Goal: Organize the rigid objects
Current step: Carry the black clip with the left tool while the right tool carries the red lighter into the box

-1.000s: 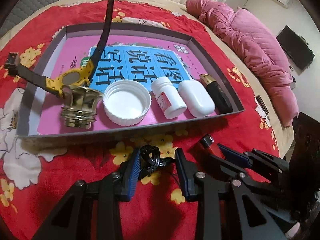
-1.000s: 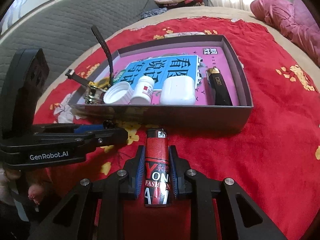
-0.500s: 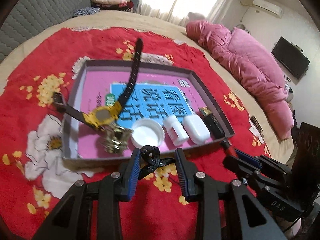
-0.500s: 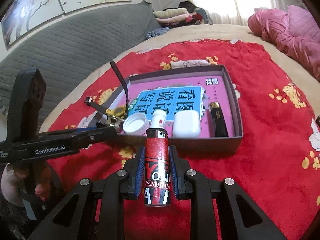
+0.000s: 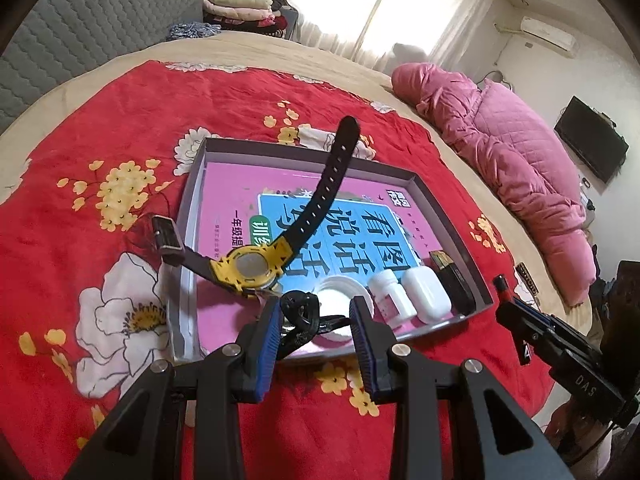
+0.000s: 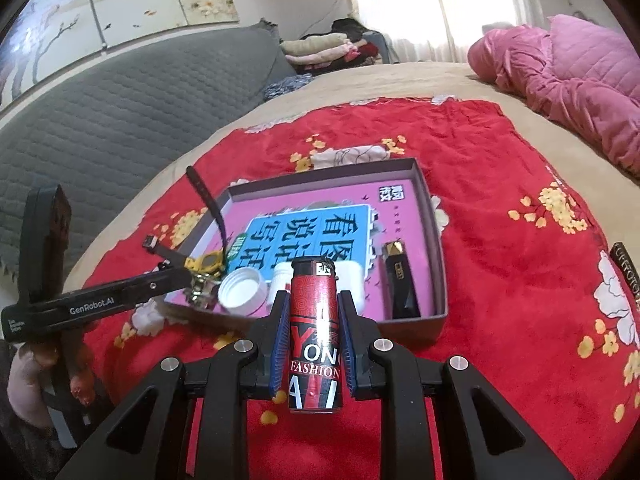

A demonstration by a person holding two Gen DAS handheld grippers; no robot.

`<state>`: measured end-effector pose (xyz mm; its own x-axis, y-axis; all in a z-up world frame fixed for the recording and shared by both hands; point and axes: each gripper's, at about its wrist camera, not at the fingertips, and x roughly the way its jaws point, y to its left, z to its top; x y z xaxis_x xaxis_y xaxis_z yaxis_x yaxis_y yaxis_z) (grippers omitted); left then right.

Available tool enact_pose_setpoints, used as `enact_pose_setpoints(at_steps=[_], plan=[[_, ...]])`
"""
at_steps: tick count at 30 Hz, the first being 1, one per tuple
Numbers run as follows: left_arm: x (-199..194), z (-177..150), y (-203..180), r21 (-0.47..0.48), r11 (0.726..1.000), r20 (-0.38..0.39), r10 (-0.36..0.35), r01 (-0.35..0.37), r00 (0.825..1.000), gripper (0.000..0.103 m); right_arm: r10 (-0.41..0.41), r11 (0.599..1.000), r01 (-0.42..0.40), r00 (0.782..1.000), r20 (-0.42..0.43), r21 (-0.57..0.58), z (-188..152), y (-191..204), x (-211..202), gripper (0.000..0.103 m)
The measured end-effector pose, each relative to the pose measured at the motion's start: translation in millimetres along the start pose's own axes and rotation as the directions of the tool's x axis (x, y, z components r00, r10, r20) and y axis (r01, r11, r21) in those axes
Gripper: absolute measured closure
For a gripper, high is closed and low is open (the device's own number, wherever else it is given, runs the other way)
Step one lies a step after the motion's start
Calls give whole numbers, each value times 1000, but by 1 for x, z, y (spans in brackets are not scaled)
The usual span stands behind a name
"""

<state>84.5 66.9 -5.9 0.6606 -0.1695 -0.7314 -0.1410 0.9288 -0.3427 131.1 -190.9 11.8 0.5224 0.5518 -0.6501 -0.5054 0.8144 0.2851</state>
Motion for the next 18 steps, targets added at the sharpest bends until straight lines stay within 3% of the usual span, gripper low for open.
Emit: enact_pose_setpoints(at_steps=[18], plan=[[9,3,34,-36,999,-20,6,-7,1000,68,-32,999,32,999,-14,4,16,-2,29,79]])
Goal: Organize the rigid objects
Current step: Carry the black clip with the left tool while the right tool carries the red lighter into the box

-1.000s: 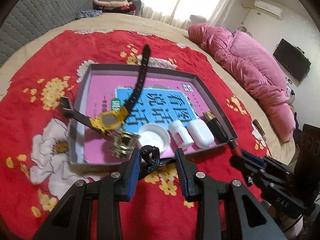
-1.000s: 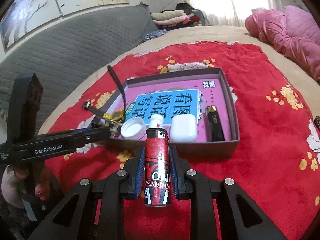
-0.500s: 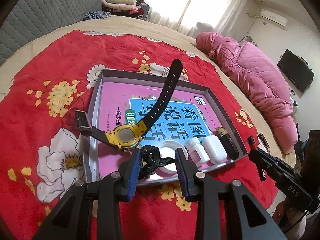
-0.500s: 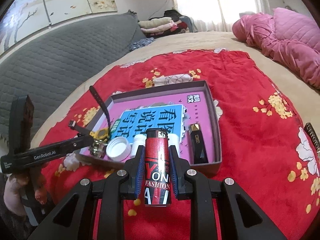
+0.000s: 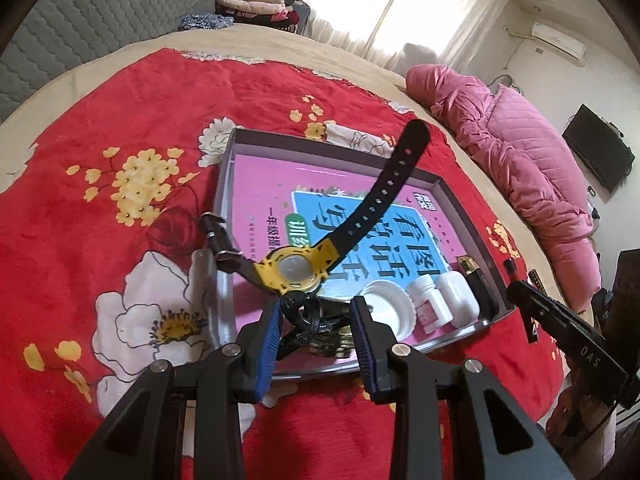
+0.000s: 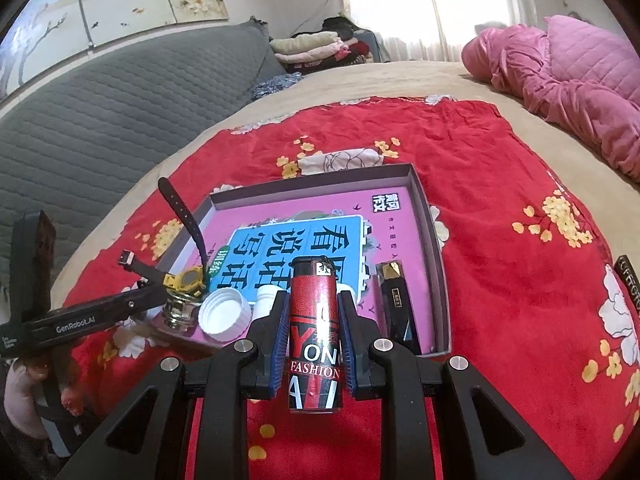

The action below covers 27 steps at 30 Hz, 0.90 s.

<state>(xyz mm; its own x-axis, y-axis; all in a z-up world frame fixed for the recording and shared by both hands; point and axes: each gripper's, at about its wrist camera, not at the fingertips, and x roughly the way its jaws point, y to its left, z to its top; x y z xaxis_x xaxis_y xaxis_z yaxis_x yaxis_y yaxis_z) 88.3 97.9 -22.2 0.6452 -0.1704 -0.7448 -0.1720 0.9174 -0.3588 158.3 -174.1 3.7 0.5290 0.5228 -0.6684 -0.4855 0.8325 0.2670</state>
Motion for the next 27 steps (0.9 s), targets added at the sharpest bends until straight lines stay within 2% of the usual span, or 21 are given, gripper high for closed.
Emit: enact_pose_setpoints(at_steps=[15,27], plan=[[13,0,14,-26,1000,-32,3,-3,999,68,-33,999,32,999,-33,-35,2,5,23,79],[16,-1,6,36,998,-24,53,-52,998,68,-76,995,71,995,-57,-75,1,9,39,79]])
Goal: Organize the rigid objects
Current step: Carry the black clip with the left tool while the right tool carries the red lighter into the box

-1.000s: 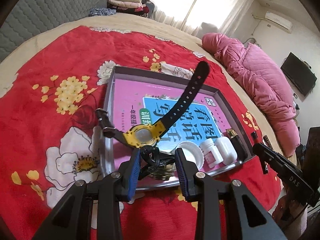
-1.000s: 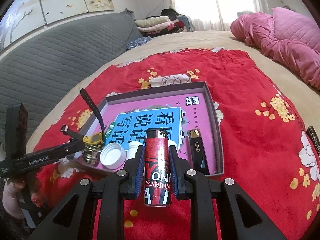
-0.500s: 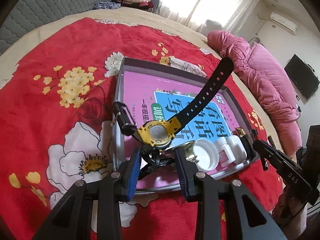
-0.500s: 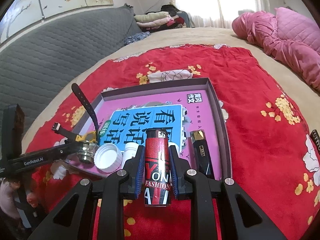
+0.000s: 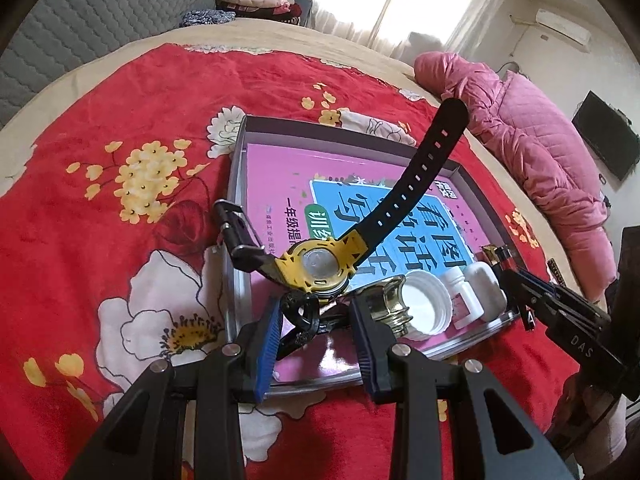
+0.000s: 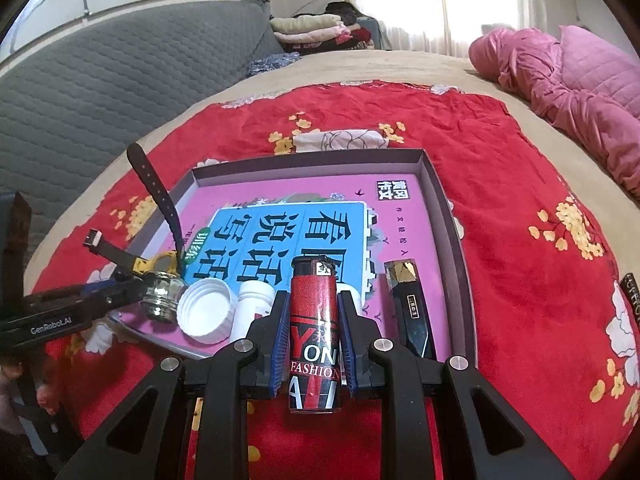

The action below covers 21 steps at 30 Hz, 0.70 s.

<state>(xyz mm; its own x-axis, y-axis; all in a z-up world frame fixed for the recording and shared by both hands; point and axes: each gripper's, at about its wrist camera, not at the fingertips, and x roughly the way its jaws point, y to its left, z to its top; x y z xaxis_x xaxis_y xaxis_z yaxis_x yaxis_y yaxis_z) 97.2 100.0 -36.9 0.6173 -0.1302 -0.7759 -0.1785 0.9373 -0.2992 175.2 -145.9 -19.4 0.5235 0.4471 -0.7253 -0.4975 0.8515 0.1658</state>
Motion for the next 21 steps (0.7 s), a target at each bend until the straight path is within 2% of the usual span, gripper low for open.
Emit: enact_pose_setpoints(at_steps=[21], plan=[[1,-2,-7,55,997,7,48,-49,999,68,-32,999,32,999,1,-25,4,1,12,79]])
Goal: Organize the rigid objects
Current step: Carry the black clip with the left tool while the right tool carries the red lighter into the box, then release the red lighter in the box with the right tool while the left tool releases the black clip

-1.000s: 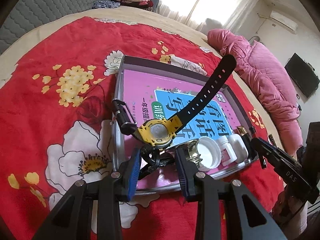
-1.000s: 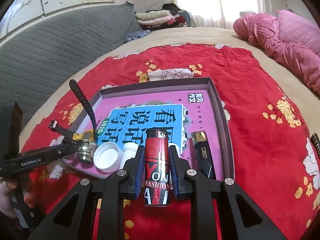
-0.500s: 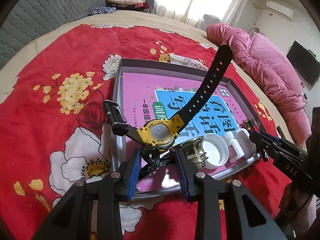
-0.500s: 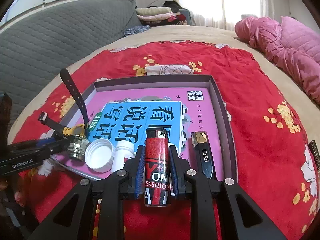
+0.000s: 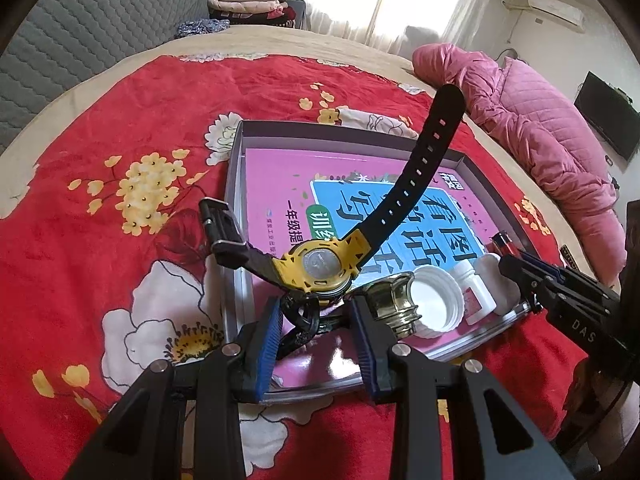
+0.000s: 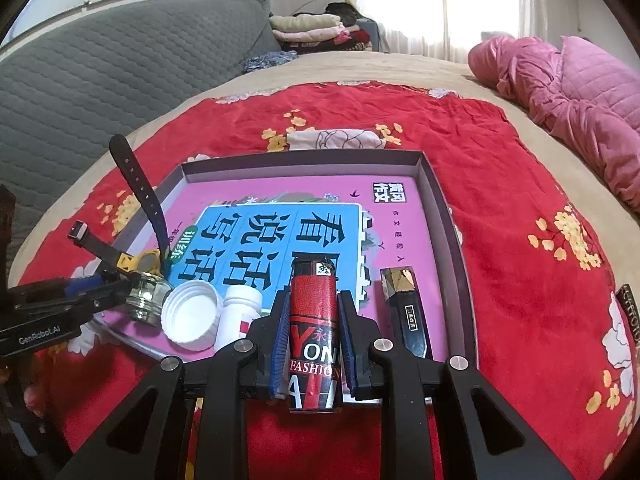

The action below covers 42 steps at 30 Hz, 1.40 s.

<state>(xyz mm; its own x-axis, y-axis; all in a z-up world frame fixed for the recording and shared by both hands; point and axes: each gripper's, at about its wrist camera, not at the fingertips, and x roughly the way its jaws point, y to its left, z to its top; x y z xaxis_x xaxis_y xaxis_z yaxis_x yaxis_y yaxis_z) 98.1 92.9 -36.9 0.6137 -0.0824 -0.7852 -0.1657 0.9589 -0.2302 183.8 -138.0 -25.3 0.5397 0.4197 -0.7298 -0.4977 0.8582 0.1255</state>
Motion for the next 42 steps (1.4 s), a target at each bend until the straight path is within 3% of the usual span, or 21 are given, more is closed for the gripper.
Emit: enact_pose_setpoints(at_steps=[25,34,42], plan=[[2,0,-3,26,999,10,34,-34,999,68,-20,1000,19,1000,-9,-10,-4,3,5,74],[3,0,-3,32,999,16,41,-41,999,68,-13,1000,13,999,29,3,-9,5,-16,57],[0,0,-3,31,999,20,39,-40,999,65,6,1000,-7,998,57,17,-13,9,-35,55]])
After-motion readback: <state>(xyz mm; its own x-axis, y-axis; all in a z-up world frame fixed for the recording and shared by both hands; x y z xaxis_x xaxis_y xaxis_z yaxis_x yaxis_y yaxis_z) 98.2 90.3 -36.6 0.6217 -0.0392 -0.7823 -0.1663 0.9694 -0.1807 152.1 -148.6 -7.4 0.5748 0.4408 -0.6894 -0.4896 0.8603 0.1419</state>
